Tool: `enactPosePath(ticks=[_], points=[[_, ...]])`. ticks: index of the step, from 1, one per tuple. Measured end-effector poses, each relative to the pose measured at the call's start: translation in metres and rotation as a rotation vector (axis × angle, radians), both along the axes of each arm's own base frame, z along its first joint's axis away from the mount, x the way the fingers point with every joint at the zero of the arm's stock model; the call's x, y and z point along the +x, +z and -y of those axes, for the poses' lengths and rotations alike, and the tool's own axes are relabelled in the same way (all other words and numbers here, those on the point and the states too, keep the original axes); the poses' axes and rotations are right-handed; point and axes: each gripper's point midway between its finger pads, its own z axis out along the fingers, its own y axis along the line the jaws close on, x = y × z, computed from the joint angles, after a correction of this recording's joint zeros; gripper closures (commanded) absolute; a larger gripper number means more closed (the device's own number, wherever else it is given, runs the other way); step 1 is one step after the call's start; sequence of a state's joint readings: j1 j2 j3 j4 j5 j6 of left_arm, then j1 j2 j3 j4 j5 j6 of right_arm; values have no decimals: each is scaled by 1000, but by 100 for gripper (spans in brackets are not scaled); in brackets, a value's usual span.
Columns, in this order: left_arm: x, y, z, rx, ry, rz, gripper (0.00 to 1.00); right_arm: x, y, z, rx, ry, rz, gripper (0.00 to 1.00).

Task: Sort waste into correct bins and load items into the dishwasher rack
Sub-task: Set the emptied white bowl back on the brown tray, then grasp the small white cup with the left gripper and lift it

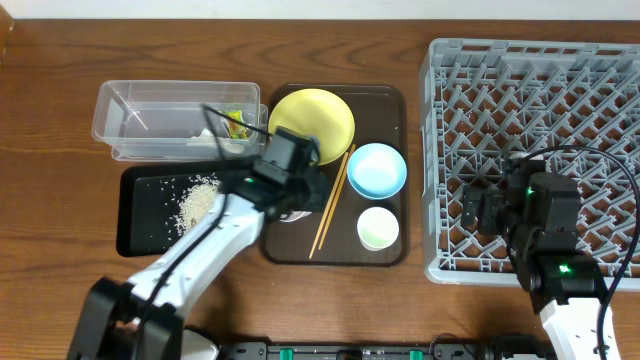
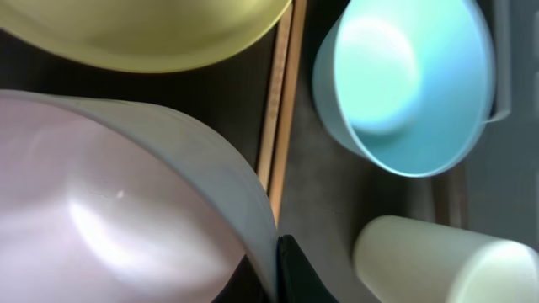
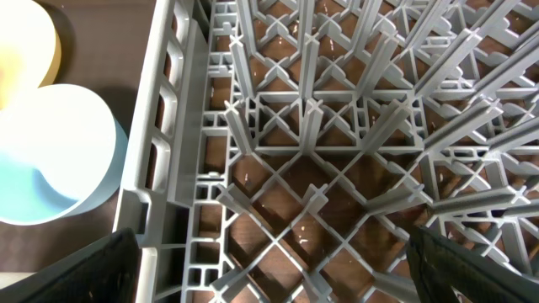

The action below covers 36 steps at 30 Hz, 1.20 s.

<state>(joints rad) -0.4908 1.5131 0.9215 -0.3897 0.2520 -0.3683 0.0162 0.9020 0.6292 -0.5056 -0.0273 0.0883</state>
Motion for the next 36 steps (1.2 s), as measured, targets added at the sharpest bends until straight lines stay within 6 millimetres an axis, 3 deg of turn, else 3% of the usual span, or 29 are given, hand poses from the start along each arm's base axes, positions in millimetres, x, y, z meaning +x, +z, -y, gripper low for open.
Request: enactPosePath(ticks=[5, 7, 11, 15, 19, 26, 29, 36], points=[[1, -24, 6, 70, -18, -7, 88, 0, 0, 0, 1, -1, 0, 1], [1, -31, 4, 90, -19, -17, 78, 0, 0, 0, 2, -2, 0, 1], [2, -32, 2, 101, -13, -12, 68, 0, 0, 0, 2, -2, 0, 1], [-3, -32, -1, 112, -12, -31, 64, 0, 0, 0, 2, -2, 0, 1], [-8, -15, -4, 123, -22, -33, 57, 0, 0, 0, 2, -2, 0, 1], [7, 49, 10, 28, -51, 131, 56, 0, 0, 0, 2, -2, 0, 1], [1, 50, 19, 27, -82, 134, 56, 0, 0, 0, 2, -2, 0, 1], [-29, 30, 56, 48, -214, 88, 56, 0, 0, 0, 2, -2, 0, 1]])
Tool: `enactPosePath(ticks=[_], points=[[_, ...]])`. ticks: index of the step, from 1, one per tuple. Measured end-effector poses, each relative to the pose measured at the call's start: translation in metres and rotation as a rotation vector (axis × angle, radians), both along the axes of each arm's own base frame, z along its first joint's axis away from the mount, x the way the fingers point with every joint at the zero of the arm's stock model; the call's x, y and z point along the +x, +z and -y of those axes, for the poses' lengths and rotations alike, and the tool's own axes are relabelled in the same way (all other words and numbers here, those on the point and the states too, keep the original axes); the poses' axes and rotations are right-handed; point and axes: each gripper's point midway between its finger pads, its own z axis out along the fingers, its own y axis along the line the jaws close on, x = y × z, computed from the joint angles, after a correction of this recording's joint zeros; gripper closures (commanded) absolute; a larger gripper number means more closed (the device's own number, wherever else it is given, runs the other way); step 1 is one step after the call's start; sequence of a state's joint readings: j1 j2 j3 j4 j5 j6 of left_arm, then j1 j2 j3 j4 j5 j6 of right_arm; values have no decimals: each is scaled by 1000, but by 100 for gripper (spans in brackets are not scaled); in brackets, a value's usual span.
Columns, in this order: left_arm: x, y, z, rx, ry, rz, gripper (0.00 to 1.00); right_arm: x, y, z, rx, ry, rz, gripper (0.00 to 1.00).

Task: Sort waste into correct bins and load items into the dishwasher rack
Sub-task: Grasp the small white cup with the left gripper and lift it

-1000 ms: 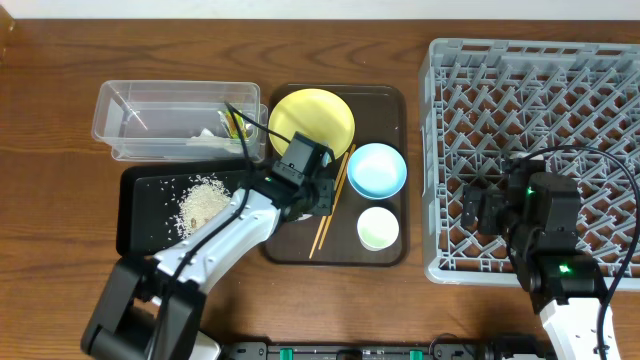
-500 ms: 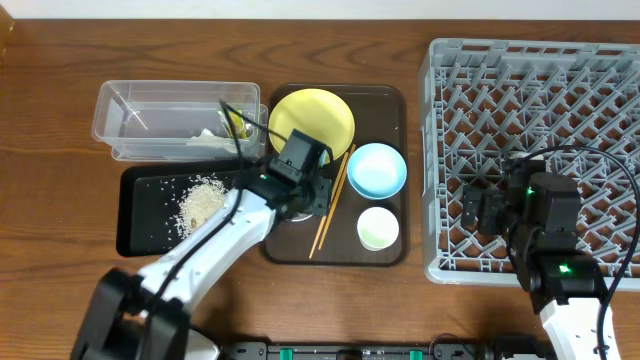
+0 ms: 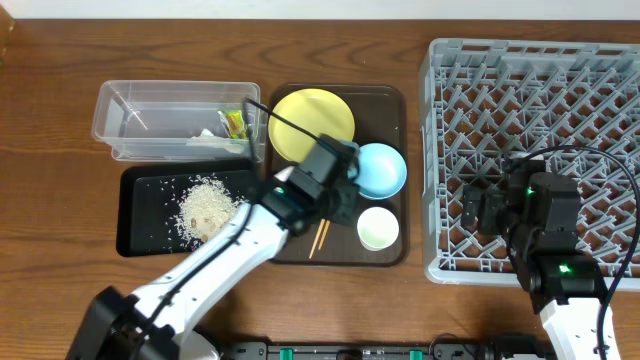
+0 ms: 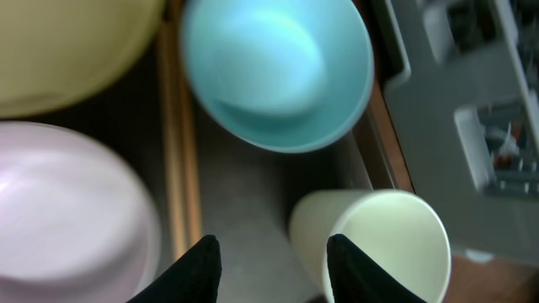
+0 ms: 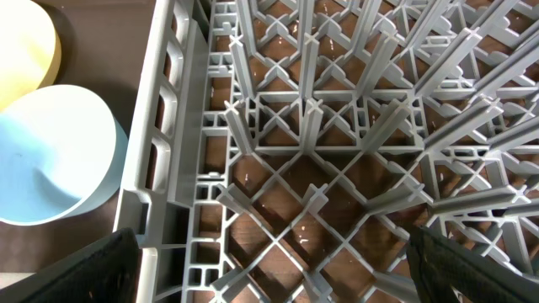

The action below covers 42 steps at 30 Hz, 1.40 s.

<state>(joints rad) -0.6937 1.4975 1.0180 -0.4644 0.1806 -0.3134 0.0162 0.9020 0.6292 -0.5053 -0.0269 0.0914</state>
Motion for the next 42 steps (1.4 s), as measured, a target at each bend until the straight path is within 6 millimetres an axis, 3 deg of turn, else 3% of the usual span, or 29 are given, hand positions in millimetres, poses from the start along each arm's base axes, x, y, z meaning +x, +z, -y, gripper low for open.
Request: enactPosePath(ticks=[6, 9, 12, 21, 25, 30, 33, 36, 42], points=[[-18, -32, 15, 61, -63, -69, 59, 0, 0, 0, 0, 0, -1, 1], [-22, -46, 16, 86, -65, -102, 73, 0, 0, 0, 0, 0, -1, 1], [-22, -55, 15, 101, -64, -119, 94, 0, 0, 0, 0, 0, -2, 1], [-23, -54, 13, 93, -64, -132, 94, 2, 2, 0, 0, 0, 9, 1], [-10, -27, 6, -12, -28, -125, 94, 14, 15, 0, -3, 4, 85, 1], [36, 30, -26, -239, 100, -45, 94, 28, 36, -13, 30, 68, 186, 2], [70, 54, -48, -401, 181, -22, 94, 31, 41, -37, 113, 188, 204, 3], [93, 73, -57, -571, 195, -22, 94, 29, 40, -68, 219, 346, 195, 2], [102, 92, -38, -864, 69, -151, 94, 19, 46, -120, 434, 663, 207, 2]])
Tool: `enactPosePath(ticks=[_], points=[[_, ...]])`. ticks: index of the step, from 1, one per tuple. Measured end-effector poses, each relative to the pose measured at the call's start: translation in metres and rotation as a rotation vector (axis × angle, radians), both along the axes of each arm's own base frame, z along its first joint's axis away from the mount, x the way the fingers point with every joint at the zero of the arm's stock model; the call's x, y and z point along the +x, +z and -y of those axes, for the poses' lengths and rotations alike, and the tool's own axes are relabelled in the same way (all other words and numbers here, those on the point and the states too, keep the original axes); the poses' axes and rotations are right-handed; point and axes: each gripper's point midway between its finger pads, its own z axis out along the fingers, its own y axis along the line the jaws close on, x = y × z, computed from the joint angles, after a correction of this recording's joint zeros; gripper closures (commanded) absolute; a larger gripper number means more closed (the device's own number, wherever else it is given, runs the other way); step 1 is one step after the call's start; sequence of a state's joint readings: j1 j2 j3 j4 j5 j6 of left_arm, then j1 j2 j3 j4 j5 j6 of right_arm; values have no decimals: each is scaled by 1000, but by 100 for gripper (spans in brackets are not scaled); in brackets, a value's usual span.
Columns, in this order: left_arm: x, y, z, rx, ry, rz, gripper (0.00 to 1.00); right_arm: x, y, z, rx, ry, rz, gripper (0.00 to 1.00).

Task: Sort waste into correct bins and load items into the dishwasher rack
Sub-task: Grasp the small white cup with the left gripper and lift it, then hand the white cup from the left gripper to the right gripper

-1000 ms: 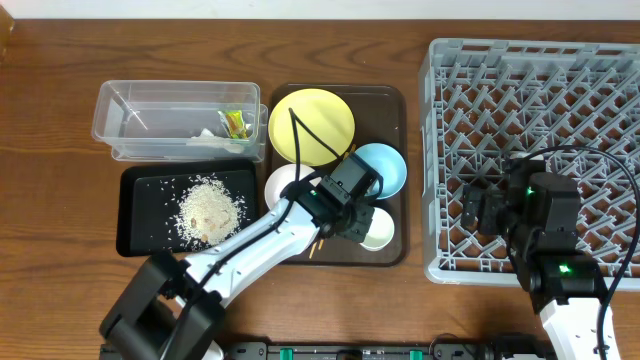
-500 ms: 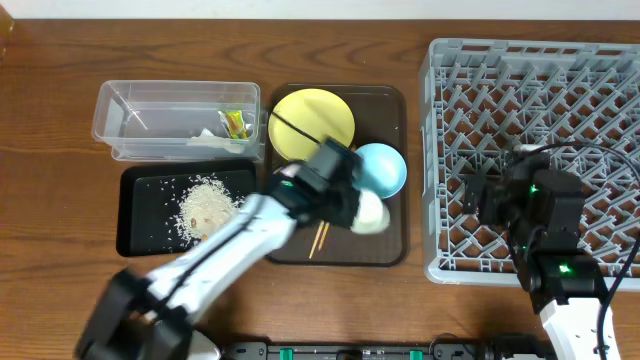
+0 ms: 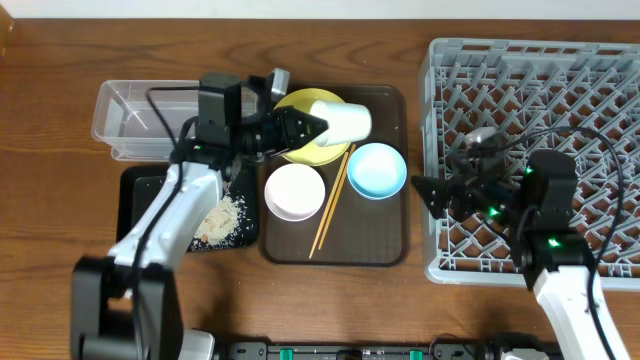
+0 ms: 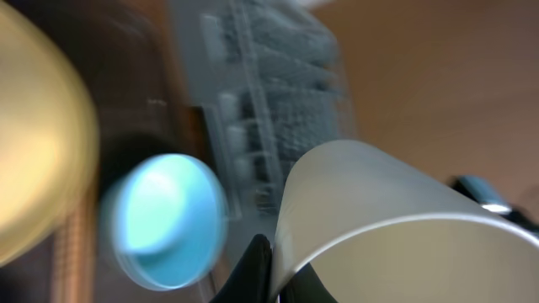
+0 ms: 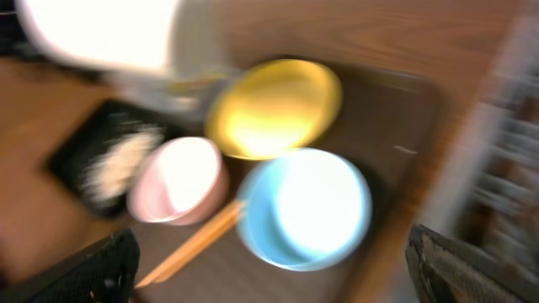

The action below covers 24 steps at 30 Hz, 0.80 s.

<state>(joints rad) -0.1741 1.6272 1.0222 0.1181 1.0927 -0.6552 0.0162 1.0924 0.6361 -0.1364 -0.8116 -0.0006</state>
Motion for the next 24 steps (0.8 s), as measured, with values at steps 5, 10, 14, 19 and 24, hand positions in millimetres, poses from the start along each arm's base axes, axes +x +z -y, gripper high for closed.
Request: enactPosePath(ticks=[5, 10, 14, 19, 24], points=[[-16, 3, 21, -132, -155, -88, 94, -8, 3, -24, 118, 201, 13, 4], [-34, 5, 37, -167, -240, -156, 94, -8, 6, -34, 183, 317, 62, 5], [-43, 7, 45, -177, -278, -179, 94, -3, 15, -39, 196, 361, 145, 7], [-50, 8, 51, -182, -305, -200, 94, -2, 26, -44, 201, 387, 206, 8], [-59, 8, 62, -182, -338, -218, 94, -1, 28, -44, 204, 385, 214, 9]])
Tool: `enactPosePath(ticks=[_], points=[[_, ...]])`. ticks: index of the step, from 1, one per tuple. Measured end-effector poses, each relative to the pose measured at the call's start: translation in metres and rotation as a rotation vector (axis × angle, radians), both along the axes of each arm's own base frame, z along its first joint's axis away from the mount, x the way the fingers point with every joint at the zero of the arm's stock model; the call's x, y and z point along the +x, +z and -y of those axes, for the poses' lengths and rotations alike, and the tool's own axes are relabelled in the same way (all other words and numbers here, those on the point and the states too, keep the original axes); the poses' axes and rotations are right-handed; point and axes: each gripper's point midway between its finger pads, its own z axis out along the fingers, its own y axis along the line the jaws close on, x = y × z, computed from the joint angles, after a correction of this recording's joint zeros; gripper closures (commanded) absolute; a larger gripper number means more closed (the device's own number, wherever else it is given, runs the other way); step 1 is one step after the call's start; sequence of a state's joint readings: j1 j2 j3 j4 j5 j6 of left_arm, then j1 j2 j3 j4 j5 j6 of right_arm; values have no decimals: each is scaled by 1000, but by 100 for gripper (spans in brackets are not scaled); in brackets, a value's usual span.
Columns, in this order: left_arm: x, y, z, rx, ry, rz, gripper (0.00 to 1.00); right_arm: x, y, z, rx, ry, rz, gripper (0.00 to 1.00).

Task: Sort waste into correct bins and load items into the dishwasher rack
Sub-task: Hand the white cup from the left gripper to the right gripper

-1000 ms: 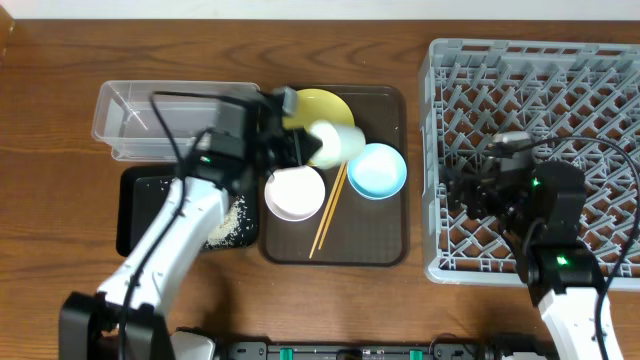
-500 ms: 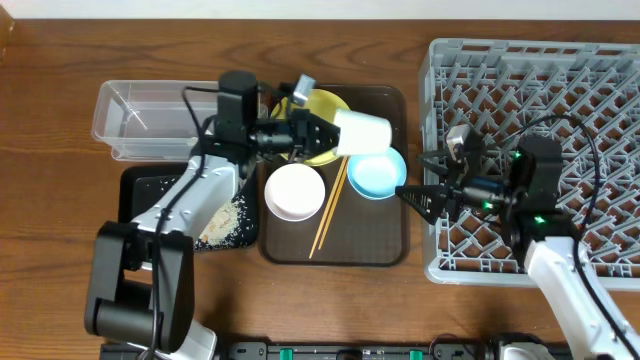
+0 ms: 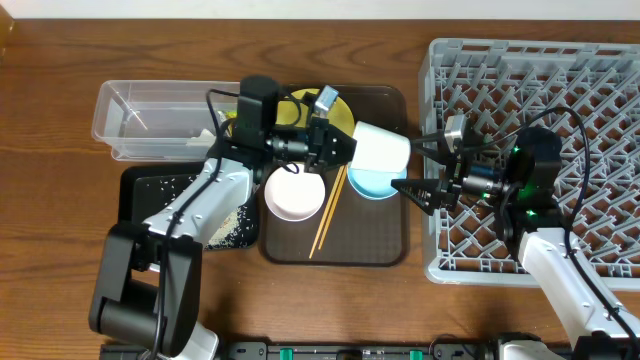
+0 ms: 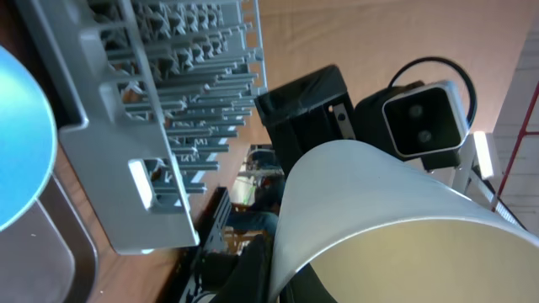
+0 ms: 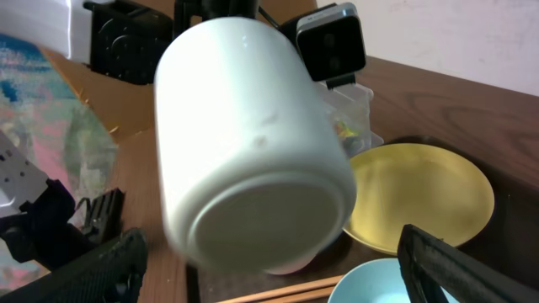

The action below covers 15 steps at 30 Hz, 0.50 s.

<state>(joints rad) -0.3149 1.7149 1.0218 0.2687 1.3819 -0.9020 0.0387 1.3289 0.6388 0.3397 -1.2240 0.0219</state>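
Note:
My left gripper (image 3: 345, 148) is shut on the rim of a white cup (image 3: 383, 150), holding it on its side above the blue bowl (image 3: 368, 184). The cup's base (image 5: 268, 210) points at my right gripper (image 3: 420, 163), which is open right in front of it, fingers spread either side. In the left wrist view the cup (image 4: 379, 219) fills the lower frame, with the grey dishwasher rack (image 4: 152, 126) beyond. The rack (image 3: 560, 90) stands at the right. The pink bowl (image 3: 295, 194), chopsticks (image 3: 329, 208) and yellow plate (image 5: 421, 194) lie on the brown tray (image 3: 385, 250).
A clear bin (image 3: 150, 122) with scraps sits at the back left. In front of it lies a black tray (image 3: 150, 190) with spilled rice (image 3: 228, 215). The rack's near wall stands just behind my right gripper.
My left gripper has carried the cup from over the yellow plate rightward to above the blue bowl. My right gripper has moved left and now faces the cup's base closely.
First my left gripper was at the pink bowl's rim and the cup stood on the tray; my right gripper hung over the rack. Then the left was open over the cup. Later it held the cup sideways over the plate, and now before the open right gripper.

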Motion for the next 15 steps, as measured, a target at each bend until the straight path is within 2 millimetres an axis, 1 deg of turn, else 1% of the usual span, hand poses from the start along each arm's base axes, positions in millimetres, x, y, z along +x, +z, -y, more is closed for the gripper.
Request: enactPosePath(ticks=[6, 10, 15], points=[[-13, 0, 14, 2, -43, -14, 94, -1, 4, -1, 10, 14, 14, 10], [-16, 0, 17, 3, -52, -16, 94, -5, 8, -6, 16, 38, 32, 15], [-17, 0, 18, 4, -55, -22, 94, -7, 9, -9, 19, 53, 35, 18]])
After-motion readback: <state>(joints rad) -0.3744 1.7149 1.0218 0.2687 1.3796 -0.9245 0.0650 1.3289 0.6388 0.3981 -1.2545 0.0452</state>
